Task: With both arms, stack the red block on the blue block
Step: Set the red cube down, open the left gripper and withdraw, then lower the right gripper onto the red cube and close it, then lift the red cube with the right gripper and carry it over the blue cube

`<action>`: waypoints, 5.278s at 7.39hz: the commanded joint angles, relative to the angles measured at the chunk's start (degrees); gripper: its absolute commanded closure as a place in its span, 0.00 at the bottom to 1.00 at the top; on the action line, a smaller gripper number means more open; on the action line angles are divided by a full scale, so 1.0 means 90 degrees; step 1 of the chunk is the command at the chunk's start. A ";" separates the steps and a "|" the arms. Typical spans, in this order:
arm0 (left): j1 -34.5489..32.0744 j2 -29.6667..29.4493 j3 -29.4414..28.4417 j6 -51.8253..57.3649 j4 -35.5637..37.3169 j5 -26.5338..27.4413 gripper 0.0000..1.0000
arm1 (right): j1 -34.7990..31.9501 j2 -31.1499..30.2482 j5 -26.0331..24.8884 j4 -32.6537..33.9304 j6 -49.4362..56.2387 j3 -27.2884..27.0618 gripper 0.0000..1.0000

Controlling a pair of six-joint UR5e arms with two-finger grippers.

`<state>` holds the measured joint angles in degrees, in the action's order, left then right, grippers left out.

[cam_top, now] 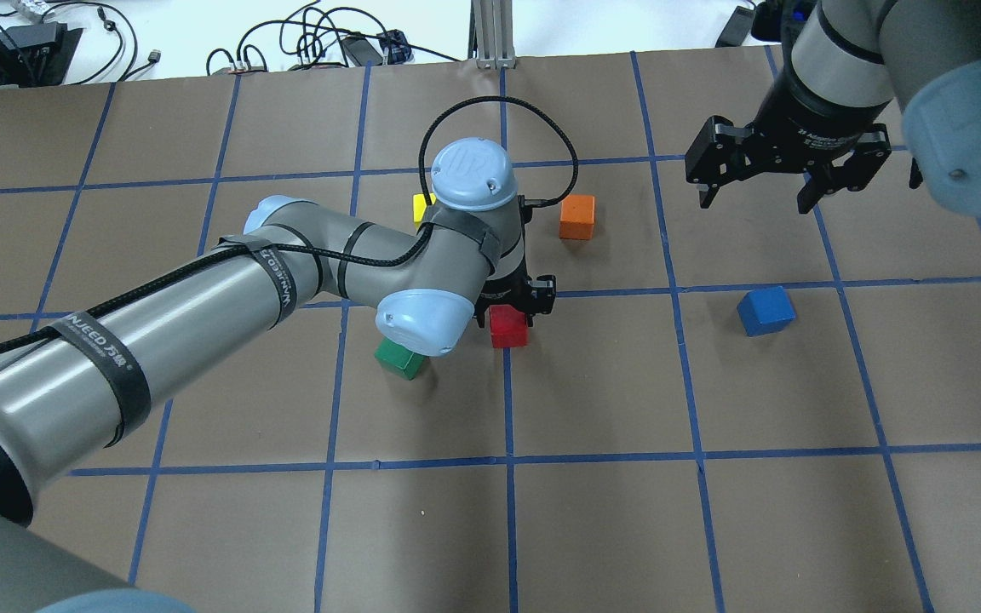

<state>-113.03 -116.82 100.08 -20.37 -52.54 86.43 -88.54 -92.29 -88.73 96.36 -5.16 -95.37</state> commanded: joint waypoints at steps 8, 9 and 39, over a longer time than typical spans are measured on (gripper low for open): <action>0.2273 0.2566 -0.0778 0.3541 -0.3181 0.0211 0.00 | -0.0239 0.0693 0.0374 0.0767 -0.0091 -0.0312 0.00; 0.2362 0.2783 -0.0894 0.3485 -0.3302 0.0259 0.00 | -0.0463 0.0714 0.0657 0.1010 -0.0110 -0.0302 0.00; 0.2392 0.2707 -0.1510 0.3387 -0.3752 0.0328 0.00 | -0.2516 0.3058 0.0269 0.4030 -0.1399 -0.0996 1.00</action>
<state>-91.49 -92.46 86.56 10.09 -86.27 89.38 -111.35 -64.60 -86.38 132.91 -18.05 -104.53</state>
